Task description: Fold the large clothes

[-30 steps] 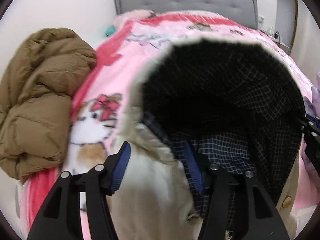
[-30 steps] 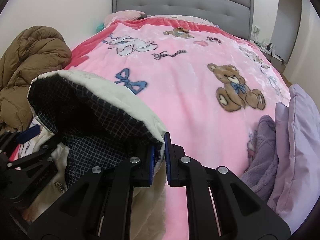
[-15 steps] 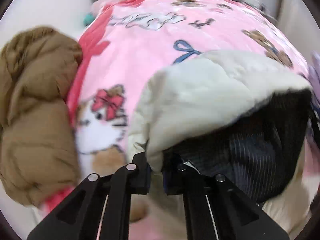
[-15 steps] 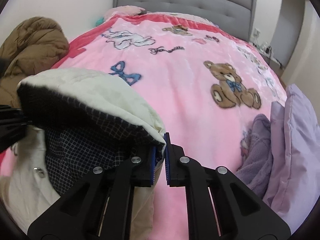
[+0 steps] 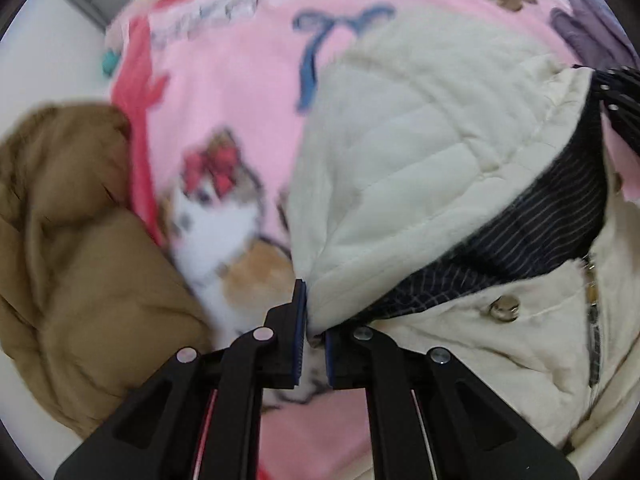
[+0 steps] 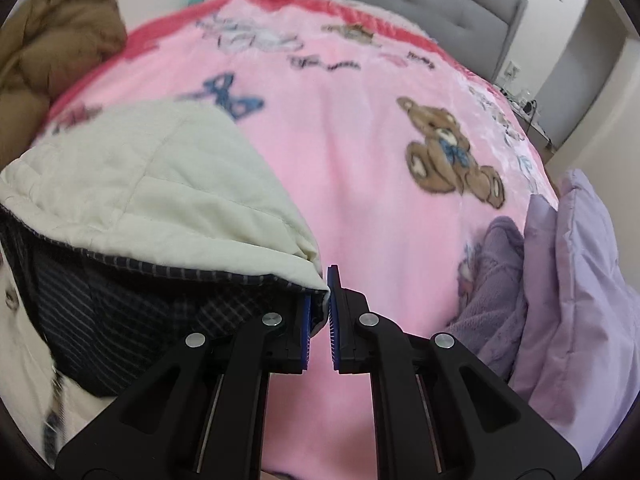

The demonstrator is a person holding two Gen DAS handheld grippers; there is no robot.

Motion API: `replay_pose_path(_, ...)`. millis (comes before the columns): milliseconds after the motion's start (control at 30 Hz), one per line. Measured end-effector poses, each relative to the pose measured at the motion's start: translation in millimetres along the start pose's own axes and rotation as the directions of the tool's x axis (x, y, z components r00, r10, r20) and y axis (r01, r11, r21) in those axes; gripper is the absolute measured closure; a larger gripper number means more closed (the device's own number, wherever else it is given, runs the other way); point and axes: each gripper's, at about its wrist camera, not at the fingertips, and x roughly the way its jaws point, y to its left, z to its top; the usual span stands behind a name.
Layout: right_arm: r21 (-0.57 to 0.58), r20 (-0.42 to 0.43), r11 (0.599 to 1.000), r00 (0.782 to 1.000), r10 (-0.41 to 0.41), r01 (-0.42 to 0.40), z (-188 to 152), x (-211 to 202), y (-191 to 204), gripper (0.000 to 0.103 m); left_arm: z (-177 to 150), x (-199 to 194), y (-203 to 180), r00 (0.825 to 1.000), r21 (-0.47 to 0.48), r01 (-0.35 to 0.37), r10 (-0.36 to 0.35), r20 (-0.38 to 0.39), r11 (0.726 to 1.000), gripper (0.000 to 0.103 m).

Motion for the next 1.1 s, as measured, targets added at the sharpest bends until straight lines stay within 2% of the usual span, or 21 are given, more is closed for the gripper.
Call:
replay_pose_path(133, -0.020, -0.085, 1.000, 0.996, 0.012, -0.013, -14.8, 16.2, 5.0, 0.096, -13.0, 30.6, -11.3, 1.000, -0.040, 0.021, -0.021, 0.006, 0.999, 0.095)
replay_pose_path(233, -0.034, -0.115, 0.999, 0.993, -0.002, -0.002, -18.8, 23.6, 12.1, 0.096, -8.3, 44.1, -4.0, 0.997, -0.159, 0.077, -0.075, 0.016, 0.984, 0.095)
replay_pose_path(300, 0.028, -0.109, 0.999, 0.993, 0.035, -0.032, -16.3, 17.6, 5.6, 0.096, -9.7, 41.0, 1.7, 0.994, -0.199, 0.103, -0.092, 0.059, 0.975, 0.094)
replay_pose_path(367, 0.098, -0.092, 0.992, 0.992, 0.084, -0.075, -15.3, 7.6, -3.8, 0.094, -18.1, 33.0, 1.4, 0.992, -0.167, 0.081, -0.063, 0.111, 0.983, 0.087)
replay_pose_path(433, 0.158, -0.037, 0.977, 0.987, 0.153, -0.146, -18.9, -11.6, -13.7, 0.093, -33.0, 21.0, -0.1, 0.985, -0.123, 0.000, 0.021, 0.170, 0.992, 0.064)
replay_pose_path(467, 0.172, -0.011, 0.970, 0.985, 0.175, -0.171, -21.9, -23.9, -17.9, 0.083, -40.9, 14.6, 0.1, 0.978, -0.109, -0.016, 0.038, 0.203, 0.994, 0.061)
replay_pose_path(500, 0.181, 0.017, 0.964, 0.981, 0.194, -0.194, -25.4, -36.0, -20.9, 0.062, -53.3, 4.2, 1.5, 0.967, -0.099, -0.019, 0.043, 0.252, 0.995, 0.056)
replay_pose_path(533, 0.180, 0.048, 0.954, 0.970, 0.236, -0.241, -29.2, -48.1, -22.0, 0.055, -62.1, -3.2, 2.6, 0.959, -0.106, -0.010, 0.039, 0.282, 0.994, 0.054)
replay_pose_path(667, 0.132, 0.108, 0.936, 0.944, 0.313, -0.326, -48.3, -83.2, -15.6, 0.058, -92.8, -31.1, 0.8, 0.927, -0.143, 0.025, 0.031, 0.374, 0.989, 0.047)
replay_pose_path(700, 0.122, 0.126, 0.934, 0.939, 0.321, -0.335, -50.4, -89.9, -14.2, 0.064, -98.0, -35.0, -0.7, 0.922, -0.139, 0.033, 0.024, 0.386, 0.990, 0.043)
replay_pose_path(733, 0.111, 0.141, 0.933, 0.935, 0.326, -0.342, -51.2, -96.0, -12.5, 0.064, -100.4, -39.8, -2.4, 0.919, -0.124, 0.046, 0.006, 0.394, 0.991, 0.036)
replay_pose_path(833, 0.080, 0.222, 0.931, 0.917, 0.332, -0.356, -39.6, -108.2, -11.4, 0.065, -104.7, -53.1, -11.3, 0.907, -0.122, 0.030, 0.024, 0.421, 0.992, 0.036)
replay_pose_path(900, 0.099, 0.207, 0.937, 0.928, 0.310, -0.335, -17.1, -98.7, -9.0, 0.065, -95.2, -63.4, -9.6, 0.880, -0.145, 0.031, 0.041, 0.473, 0.989, 0.036)
replay_pose_path(1000, 0.122, 0.187, 0.930, 0.928, 0.323, -0.348, 16.5, -78.4, -5.9, 0.071, -66.8, -73.8, -2.5, 0.864, -0.171, 0.095, 0.005, 0.504, 0.981, 0.036)
replay_pose_path(1067, 0.113, 0.153, 0.951, 0.951, 0.269, -0.287, 33.1, -63.3, -1.8, 0.077, -37.6, -74.3, 3.5, 0.862, -0.202, 0.153, -0.031, 0.507, 0.967, 0.036)
replay_pose_path(1100, 0.108, 0.116, 0.956, 0.959, 0.261, -0.273, 38.3, -53.8, 0.1, 0.077, -21.2, -66.9, 9.0, 0.873, -0.208, 0.186, -0.065, 0.483, 0.960, 0.036)
